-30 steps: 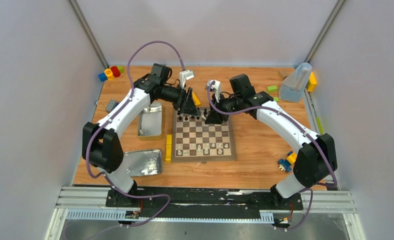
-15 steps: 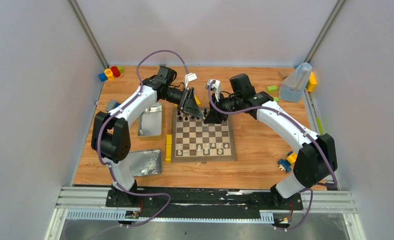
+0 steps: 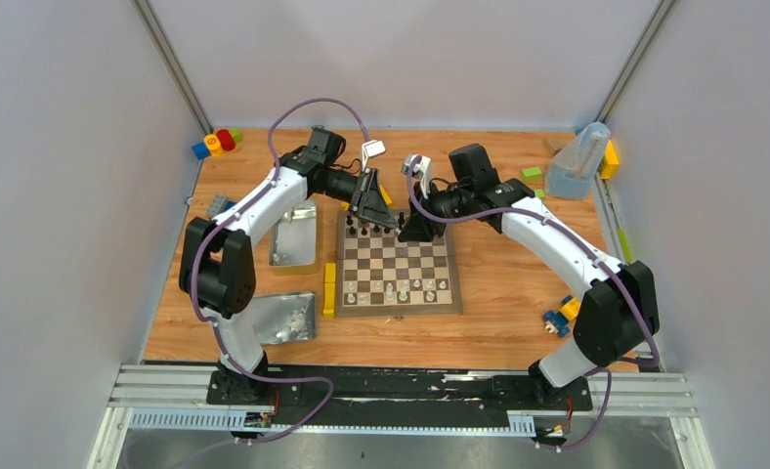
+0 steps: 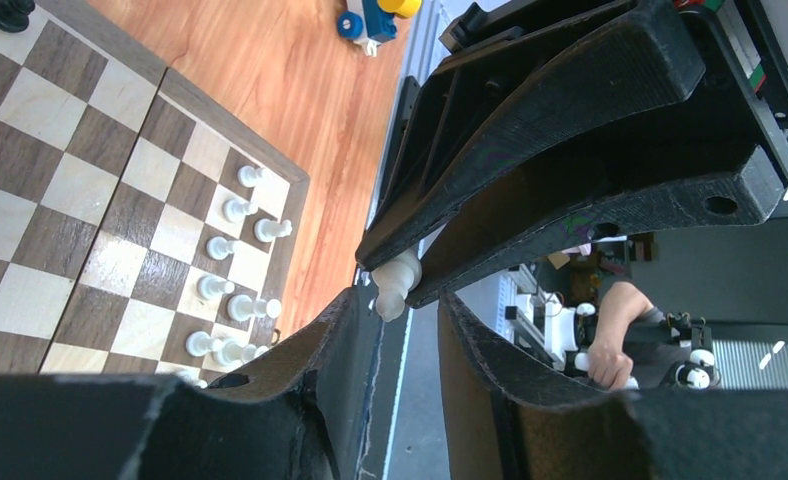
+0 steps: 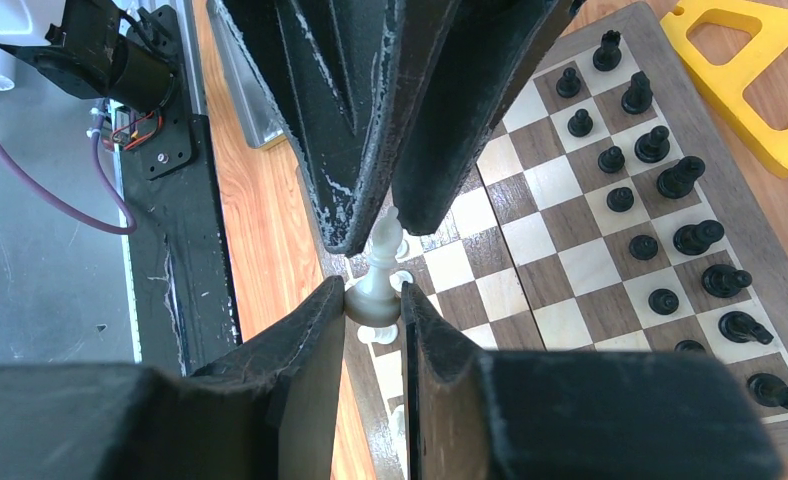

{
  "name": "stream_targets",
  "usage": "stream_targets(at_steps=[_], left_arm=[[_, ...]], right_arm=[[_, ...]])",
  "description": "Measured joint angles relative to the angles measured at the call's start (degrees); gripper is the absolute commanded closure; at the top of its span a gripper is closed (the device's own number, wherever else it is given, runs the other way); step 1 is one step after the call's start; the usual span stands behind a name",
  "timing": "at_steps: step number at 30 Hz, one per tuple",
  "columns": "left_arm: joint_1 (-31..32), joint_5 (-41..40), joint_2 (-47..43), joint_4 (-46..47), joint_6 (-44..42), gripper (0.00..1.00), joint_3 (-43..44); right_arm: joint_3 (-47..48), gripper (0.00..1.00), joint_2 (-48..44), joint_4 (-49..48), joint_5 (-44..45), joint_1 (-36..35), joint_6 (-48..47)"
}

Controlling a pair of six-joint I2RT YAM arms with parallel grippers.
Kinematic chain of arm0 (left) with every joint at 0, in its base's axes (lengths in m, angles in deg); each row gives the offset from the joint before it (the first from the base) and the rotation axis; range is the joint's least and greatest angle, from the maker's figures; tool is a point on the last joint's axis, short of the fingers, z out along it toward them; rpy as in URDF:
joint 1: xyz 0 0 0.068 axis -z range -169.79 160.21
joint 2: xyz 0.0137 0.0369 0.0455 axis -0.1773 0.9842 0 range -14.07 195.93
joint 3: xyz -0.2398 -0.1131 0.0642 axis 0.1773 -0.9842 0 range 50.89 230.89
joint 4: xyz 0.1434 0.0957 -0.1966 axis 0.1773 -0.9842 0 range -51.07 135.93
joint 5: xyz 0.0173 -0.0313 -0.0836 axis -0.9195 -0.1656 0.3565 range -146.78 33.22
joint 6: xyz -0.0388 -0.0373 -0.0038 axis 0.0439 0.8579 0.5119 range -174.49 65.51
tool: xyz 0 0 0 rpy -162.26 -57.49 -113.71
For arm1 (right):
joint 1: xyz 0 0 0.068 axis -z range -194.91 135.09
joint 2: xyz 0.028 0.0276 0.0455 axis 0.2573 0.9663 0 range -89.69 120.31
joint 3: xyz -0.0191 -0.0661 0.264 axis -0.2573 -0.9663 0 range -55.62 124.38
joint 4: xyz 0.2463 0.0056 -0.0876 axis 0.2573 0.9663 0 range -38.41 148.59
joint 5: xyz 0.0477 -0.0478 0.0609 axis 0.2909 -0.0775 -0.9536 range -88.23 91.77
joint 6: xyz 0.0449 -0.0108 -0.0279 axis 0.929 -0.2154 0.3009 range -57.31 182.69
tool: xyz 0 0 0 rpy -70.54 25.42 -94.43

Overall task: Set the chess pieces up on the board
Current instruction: Place the chess piece on the chessboard.

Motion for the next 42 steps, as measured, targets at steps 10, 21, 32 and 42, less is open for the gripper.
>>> stream_targets(at_steps=[10, 21, 32, 42], left_arm=[[0.5, 0.8, 0.3, 0.8, 0.8, 0.64, 0.0], [0.8, 1.0, 0.6, 1.0, 0.8, 0.82, 0.0], [0.8, 0.9, 0.8, 0.9, 0.3, 1.0, 0.0], [1.1, -6.9, 0.2, -7.5, -10.3, 1.0, 1.1]], right_arm=[[0.0, 0.92, 0.0, 0.0, 0.0, 0.0, 0.0], [0.0, 0.92, 0.0, 0.0, -0.4, 0.0, 0.2], [0.0, 0.56, 0.0, 0.1, -0.2, 0.0, 0.2], [-2.1, 0.39, -5.5, 1.7, 3.1, 0.4, -2.1]])
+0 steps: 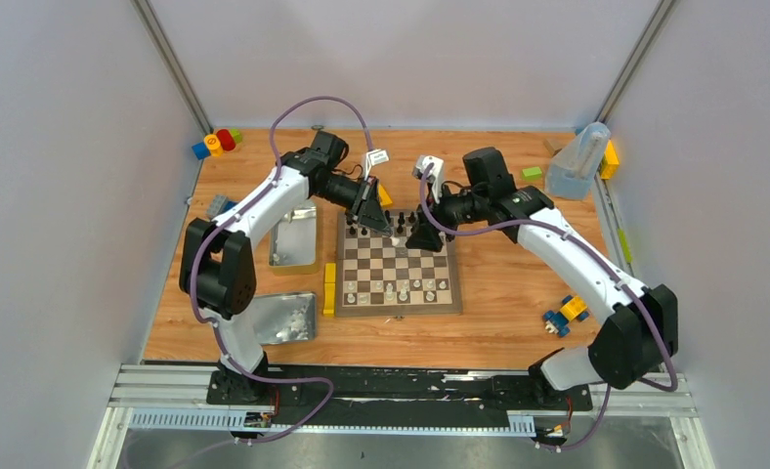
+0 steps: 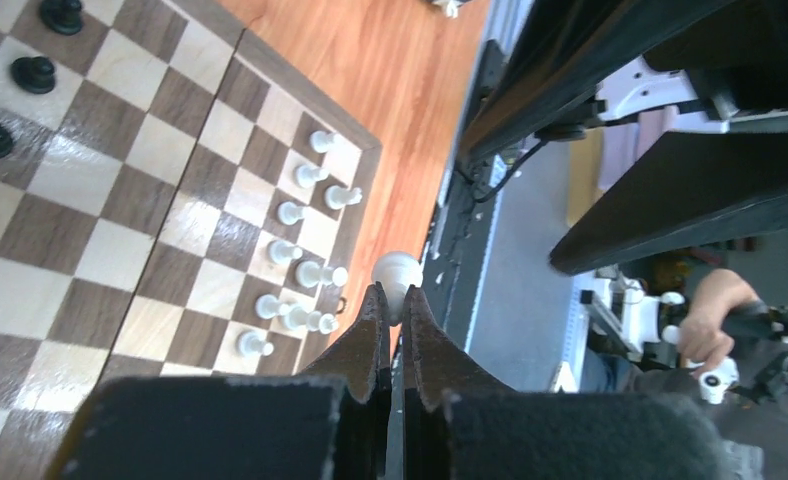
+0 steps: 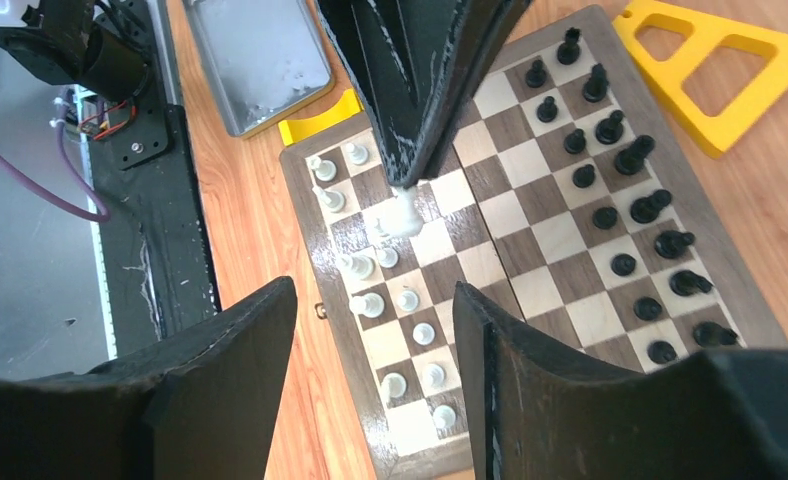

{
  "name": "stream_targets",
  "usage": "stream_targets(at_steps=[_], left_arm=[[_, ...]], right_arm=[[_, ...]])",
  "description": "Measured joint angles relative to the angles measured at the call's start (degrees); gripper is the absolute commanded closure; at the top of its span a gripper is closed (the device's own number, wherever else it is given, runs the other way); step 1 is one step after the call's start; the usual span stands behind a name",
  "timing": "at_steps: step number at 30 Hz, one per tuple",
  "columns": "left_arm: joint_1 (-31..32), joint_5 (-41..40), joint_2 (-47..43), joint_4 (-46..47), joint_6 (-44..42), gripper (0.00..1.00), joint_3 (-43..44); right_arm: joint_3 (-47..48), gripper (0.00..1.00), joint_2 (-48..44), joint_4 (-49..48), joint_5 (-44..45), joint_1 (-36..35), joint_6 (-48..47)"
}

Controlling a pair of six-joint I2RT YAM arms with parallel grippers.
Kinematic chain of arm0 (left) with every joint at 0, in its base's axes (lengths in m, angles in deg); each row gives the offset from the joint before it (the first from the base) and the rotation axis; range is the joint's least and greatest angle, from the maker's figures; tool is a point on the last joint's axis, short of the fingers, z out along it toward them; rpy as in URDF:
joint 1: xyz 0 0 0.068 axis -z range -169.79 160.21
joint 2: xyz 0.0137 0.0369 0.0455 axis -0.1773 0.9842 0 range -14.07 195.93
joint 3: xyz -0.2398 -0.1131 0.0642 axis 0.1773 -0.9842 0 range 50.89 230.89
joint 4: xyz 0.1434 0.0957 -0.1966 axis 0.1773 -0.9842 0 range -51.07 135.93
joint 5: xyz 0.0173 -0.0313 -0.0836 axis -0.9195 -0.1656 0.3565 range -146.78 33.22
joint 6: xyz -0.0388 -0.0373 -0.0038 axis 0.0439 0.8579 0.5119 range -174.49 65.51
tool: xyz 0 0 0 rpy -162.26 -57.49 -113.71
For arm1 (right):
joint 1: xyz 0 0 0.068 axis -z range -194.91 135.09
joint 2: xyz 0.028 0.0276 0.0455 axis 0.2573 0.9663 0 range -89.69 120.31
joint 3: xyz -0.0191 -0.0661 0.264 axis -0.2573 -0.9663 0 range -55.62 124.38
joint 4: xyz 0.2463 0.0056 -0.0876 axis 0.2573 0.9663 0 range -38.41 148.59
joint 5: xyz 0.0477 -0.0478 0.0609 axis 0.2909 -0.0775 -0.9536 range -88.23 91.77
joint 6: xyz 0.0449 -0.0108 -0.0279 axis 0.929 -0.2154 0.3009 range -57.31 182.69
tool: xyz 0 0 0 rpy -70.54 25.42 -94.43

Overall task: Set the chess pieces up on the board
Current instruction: Place the chess piece on the chessboard.

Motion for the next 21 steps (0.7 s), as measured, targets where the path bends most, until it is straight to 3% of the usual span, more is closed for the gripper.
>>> stream_targets(at_steps=[6, 13, 21], left_arm=[[2.1, -9.1, -3.3, -1.6, -7.0, 1.0, -1.0], [12.9, -22.8, -10.2, -0.7, -13.0, 1.0, -5.3], [25.6, -38.1, -11.3, 1.7, -18.0, 0.99, -5.4]], right_arm=[[-4.0, 0.39, -6.5, 0.2, 1.4, 4.1, -1.2], [-8.7, 0.39, -8.8, -0.2, 1.4, 13.9, -0.4], [-12.4, 0.39, -12.0, -1.6, 2.6, 22.3, 2.1]])
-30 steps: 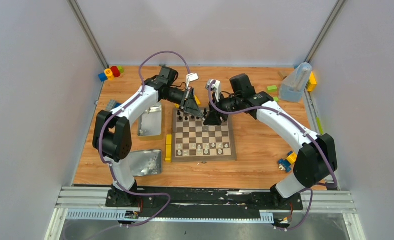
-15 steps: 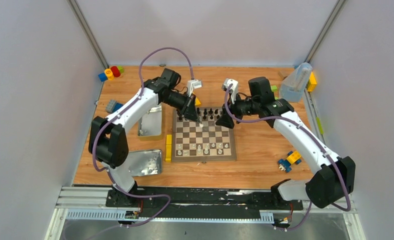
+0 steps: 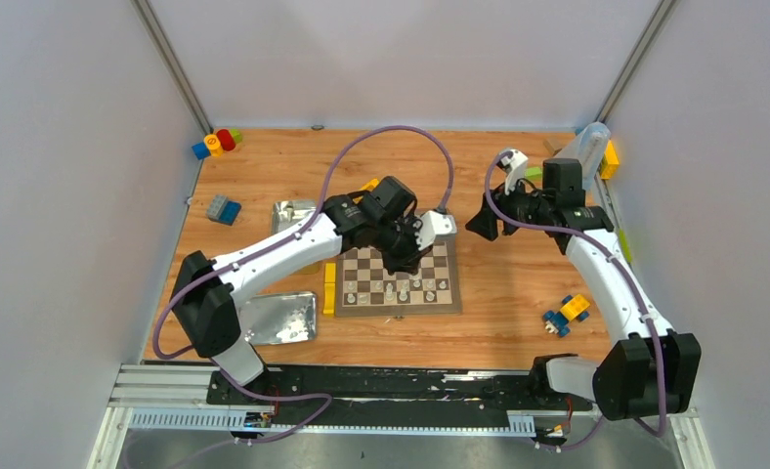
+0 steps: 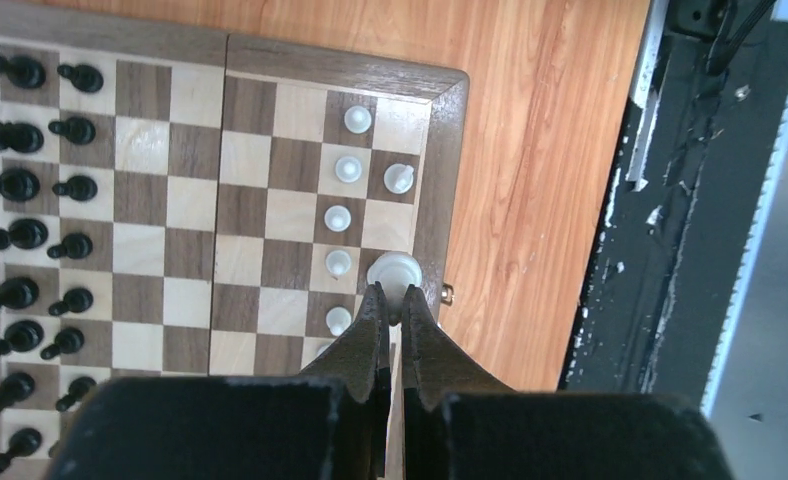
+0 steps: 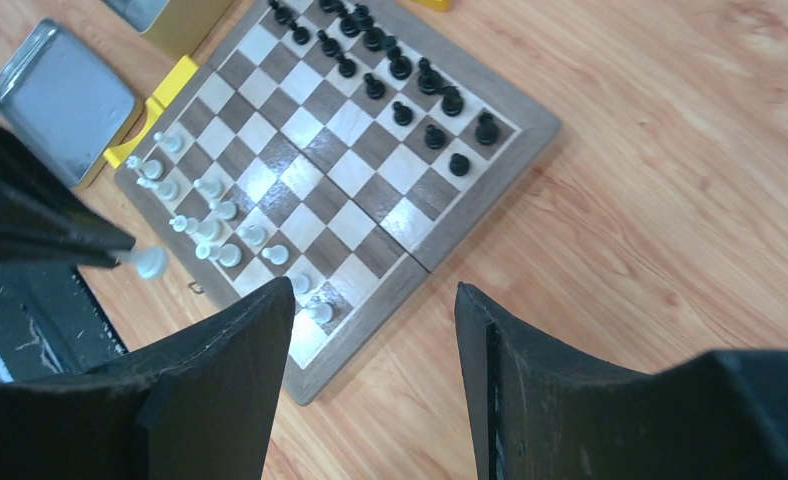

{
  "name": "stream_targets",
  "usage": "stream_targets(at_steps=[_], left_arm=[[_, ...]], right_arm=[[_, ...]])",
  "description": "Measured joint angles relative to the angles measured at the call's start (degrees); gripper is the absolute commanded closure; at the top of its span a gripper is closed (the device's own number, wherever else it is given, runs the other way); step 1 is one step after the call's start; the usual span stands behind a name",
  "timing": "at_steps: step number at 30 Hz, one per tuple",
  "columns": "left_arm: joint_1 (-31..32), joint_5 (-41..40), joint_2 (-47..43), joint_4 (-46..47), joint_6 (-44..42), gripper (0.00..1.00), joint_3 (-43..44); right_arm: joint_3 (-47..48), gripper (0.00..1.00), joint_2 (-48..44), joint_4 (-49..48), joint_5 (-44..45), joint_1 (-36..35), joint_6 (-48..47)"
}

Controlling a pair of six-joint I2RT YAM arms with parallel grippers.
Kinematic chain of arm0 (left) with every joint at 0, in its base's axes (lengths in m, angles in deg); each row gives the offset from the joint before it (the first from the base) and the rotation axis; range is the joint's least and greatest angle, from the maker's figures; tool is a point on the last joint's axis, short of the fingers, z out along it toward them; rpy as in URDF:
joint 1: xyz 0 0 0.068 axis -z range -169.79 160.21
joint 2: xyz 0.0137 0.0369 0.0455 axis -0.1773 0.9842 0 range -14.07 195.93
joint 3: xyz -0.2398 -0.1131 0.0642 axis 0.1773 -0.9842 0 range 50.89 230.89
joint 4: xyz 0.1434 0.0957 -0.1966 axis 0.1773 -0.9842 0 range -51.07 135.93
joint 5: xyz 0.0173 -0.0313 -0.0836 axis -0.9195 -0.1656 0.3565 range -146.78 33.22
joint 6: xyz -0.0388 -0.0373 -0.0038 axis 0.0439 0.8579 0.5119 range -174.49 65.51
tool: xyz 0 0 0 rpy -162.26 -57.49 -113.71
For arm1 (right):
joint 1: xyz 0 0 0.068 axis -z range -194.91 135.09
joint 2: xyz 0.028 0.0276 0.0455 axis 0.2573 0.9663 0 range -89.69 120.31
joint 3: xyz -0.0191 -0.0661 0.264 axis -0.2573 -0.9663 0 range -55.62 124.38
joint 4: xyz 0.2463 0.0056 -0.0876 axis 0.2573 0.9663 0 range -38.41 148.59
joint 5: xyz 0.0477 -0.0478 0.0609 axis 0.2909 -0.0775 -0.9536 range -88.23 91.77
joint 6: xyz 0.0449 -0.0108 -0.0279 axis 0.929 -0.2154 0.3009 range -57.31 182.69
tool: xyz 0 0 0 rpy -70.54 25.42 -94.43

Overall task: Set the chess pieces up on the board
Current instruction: Place the chess piece on the chessboard.

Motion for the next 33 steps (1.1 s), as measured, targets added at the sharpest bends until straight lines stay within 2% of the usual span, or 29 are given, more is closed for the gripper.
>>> stream_targets(at_steps=[7, 13, 33], left_arm=[[6.9, -9.7, 3.0, 1.0, -3.6, 0.98, 0.0], [10.1, -15.1, 7.6, 1.0, -5.3, 0.98, 0.0], [10.8, -16.0, 11.4, 2.8, -5.9, 0.98, 0.0]], right_arm=[[-0.1, 0.39, -0.9, -1.6, 1.4, 4.6, 1.2], [-1.2, 0.39, -1.5, -1.9, 2.3, 5.5, 1.3], [-1.8, 0.38, -2.1, -1.9, 2.4, 5.5, 1.2]])
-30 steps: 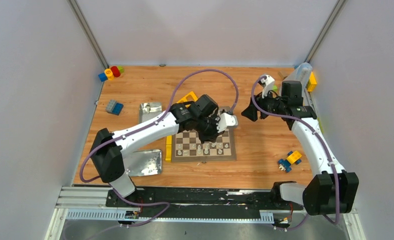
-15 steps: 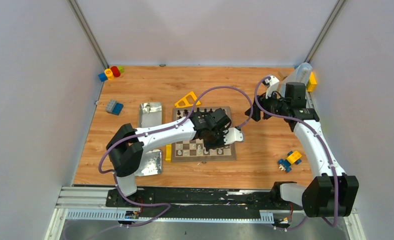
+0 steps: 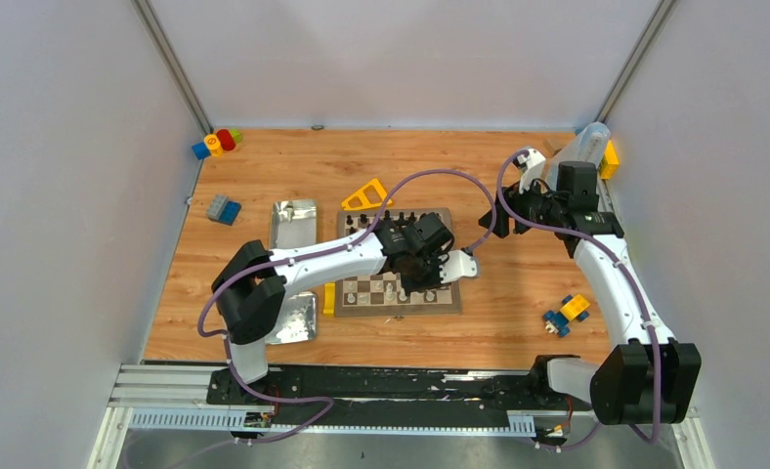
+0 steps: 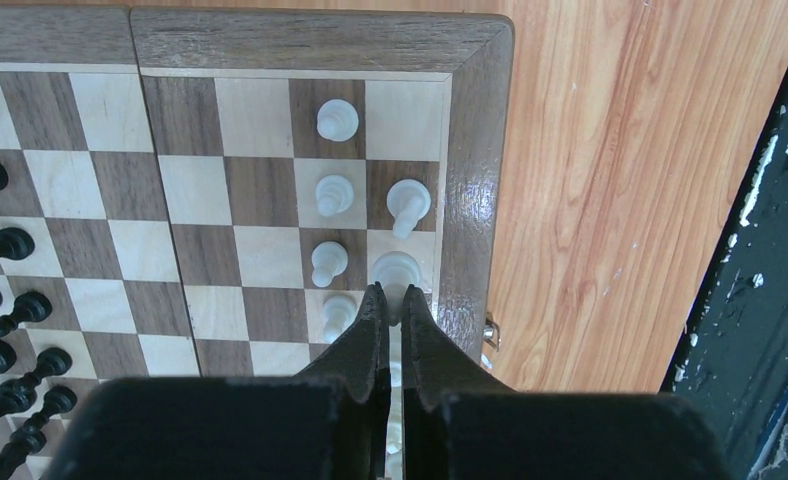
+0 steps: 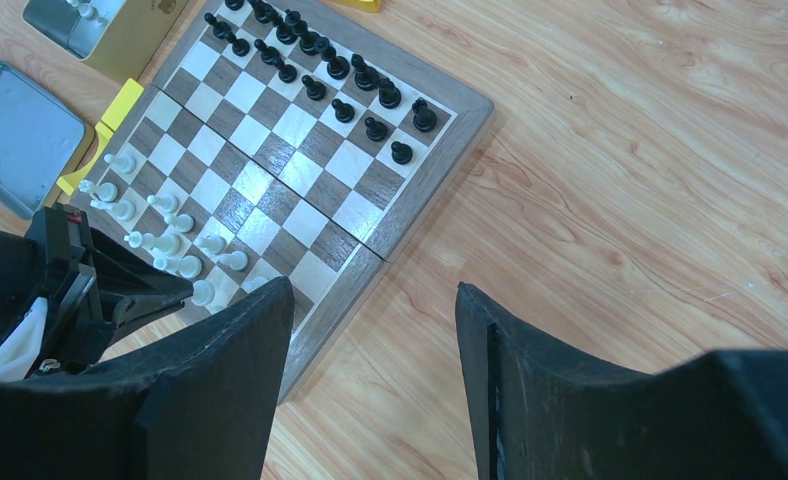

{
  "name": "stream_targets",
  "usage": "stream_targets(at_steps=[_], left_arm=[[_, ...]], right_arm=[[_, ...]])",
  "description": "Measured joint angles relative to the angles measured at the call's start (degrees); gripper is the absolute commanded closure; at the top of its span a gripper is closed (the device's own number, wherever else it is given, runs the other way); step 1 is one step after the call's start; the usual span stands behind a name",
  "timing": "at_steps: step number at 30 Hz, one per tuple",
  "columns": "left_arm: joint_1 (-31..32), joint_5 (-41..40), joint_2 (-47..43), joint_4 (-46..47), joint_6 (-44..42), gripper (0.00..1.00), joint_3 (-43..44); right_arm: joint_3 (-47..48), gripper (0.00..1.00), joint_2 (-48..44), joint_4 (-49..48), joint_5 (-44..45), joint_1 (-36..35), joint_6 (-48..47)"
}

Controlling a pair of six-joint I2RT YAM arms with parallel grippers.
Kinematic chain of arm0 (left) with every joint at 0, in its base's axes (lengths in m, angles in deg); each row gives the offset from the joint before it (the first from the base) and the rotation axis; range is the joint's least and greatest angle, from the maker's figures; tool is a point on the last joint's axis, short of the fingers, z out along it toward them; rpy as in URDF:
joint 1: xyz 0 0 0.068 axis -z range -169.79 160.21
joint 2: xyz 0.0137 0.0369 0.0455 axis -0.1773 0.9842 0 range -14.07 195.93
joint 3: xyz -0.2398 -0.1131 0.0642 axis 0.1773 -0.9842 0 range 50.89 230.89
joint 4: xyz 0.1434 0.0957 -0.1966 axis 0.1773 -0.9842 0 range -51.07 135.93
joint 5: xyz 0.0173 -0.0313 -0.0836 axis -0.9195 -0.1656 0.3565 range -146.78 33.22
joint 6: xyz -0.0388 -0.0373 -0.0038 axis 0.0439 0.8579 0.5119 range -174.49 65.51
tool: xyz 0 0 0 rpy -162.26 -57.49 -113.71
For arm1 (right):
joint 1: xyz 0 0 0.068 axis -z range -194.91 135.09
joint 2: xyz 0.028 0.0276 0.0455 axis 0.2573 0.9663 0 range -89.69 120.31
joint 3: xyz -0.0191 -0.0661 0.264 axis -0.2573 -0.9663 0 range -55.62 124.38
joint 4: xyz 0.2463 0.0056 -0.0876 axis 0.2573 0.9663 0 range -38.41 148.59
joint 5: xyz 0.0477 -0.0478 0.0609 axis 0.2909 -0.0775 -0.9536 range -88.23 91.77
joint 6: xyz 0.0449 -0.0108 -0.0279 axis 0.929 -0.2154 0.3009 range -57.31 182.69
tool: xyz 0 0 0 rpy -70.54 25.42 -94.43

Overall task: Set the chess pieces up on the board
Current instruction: Place the chess piece on the chessboard.

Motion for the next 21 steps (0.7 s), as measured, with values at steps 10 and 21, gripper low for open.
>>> stream_targets(at_steps=[10, 21], left_arm=[[0.0, 0.0, 0.7, 0.7, 0.0, 0.97, -1.1], [0.0, 0.4, 1.2, 0.8, 0.0, 0.96, -1.6]], right_arm=[[0.0, 0.38, 0.0, 0.0, -0.1, 0.0, 0.0], [0.0, 0.38, 0.0, 0.0, -0.2, 0.0, 0.0]])
